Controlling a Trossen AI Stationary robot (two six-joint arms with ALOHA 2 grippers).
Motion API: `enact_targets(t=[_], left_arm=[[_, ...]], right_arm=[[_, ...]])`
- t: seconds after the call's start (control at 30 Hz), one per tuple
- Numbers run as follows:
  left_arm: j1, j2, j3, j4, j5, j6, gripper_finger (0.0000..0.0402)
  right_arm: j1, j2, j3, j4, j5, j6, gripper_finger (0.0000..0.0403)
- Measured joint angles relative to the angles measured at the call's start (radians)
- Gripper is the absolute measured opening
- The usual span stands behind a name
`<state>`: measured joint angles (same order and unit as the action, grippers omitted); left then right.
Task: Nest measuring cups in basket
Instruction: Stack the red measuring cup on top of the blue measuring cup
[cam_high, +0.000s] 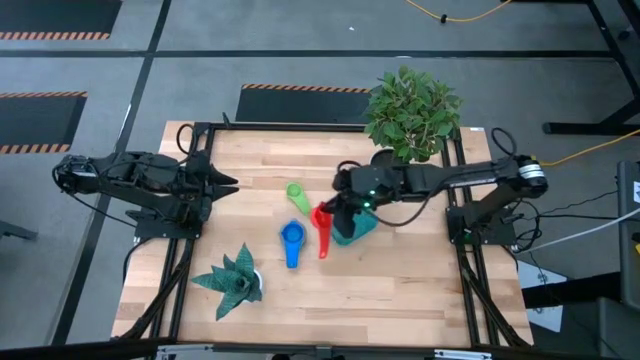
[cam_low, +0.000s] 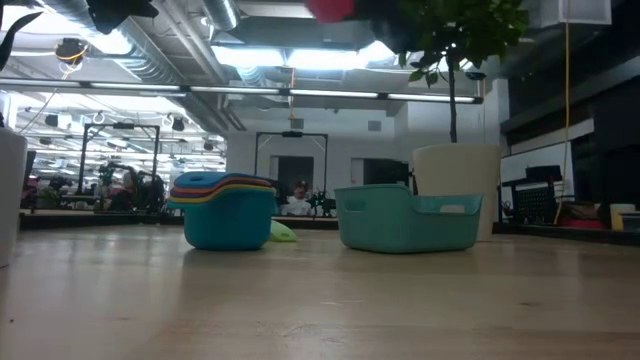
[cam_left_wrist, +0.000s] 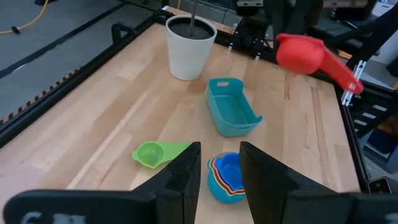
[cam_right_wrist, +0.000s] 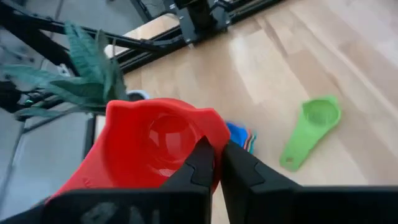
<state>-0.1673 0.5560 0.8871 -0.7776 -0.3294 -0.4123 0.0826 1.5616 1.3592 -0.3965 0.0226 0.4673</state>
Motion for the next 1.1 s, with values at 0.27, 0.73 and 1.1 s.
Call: enact_targets(t=[0.27,0.73,1.1], left_arm=[[0.0,0.0,0.0,0.0,0.0,-0.003,0.0104],[0.0,0.0,0.0,0.0,0.0,-0.003,0.0104],[0.0,0.0,0.0,0.0,0.0,-0.003,0.0104]], right_arm=[[-0.001,0.187,0.134,-0.006,0.014,-0.035,0.0019],[-0.001,0.4,0.148,0.049,0.012,0.052,0.0019],[-0.001,0.451,0.148,0.101,0.01,0.055,0.0019]])
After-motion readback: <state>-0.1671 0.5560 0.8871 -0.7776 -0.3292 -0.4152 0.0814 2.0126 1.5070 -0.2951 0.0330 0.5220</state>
